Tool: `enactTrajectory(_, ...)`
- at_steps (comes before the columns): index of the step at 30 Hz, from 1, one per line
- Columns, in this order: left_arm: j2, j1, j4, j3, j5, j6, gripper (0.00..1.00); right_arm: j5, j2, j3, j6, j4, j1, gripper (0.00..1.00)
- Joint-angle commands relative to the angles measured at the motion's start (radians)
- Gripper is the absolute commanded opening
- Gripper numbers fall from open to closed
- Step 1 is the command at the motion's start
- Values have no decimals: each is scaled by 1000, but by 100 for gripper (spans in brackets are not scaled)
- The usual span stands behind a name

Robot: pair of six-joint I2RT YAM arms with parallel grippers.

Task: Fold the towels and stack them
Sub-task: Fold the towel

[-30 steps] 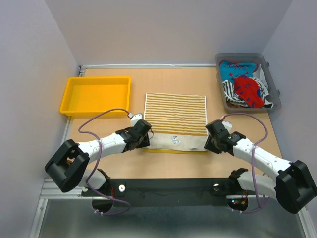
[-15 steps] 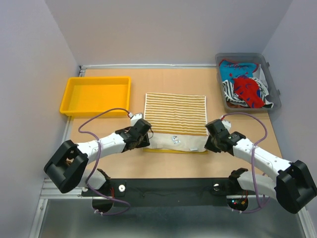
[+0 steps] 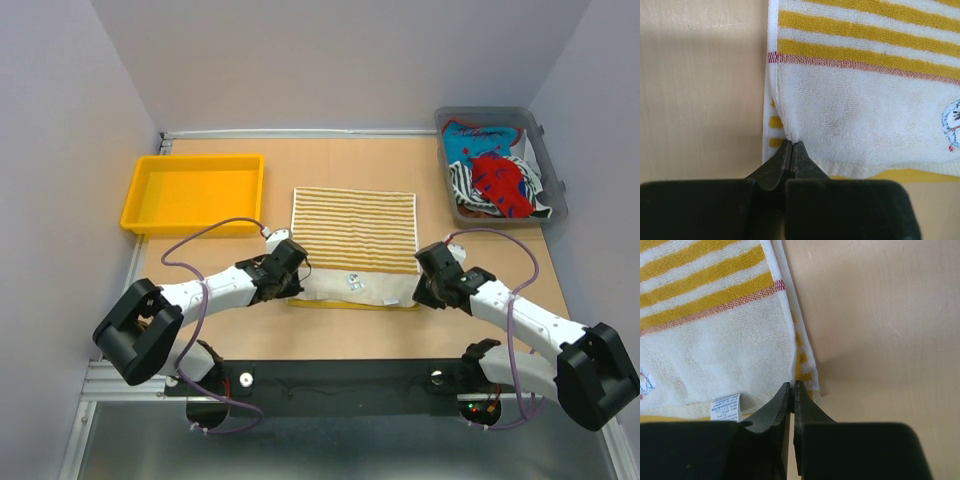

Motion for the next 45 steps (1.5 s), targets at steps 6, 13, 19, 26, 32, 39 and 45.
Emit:
enactTrajectory(6,-56,2,-91,79,-64,14,0,41,-47,21,-22,23,-5,0)
enactTrajectory(13,-108,2,-214,133,-84,7,0,49,-96,61,-33,-24,-5,0)
enactTrajectory(19,-152,-4,-254,107,-32,-24,0,56,-128,46,-21,-51,-5,1)
enactTrajectory(26,-101,-10,-127,-14,21,-55,0,81,-113,-37,47,-49,-5,1)
enactTrajectory(32,-19,-32,-80,-34,51,-68,0,111,-92,-55,59,-44,-5,1)
enactTrajectory(39,-111,-61,-145,-69,31,-119,29,118,-88,-29,44,-60,-5,30)
enactTrajectory(45,-332,-72,-287,-42,-2,-150,61,101,-184,81,-49,-90,-4,54)
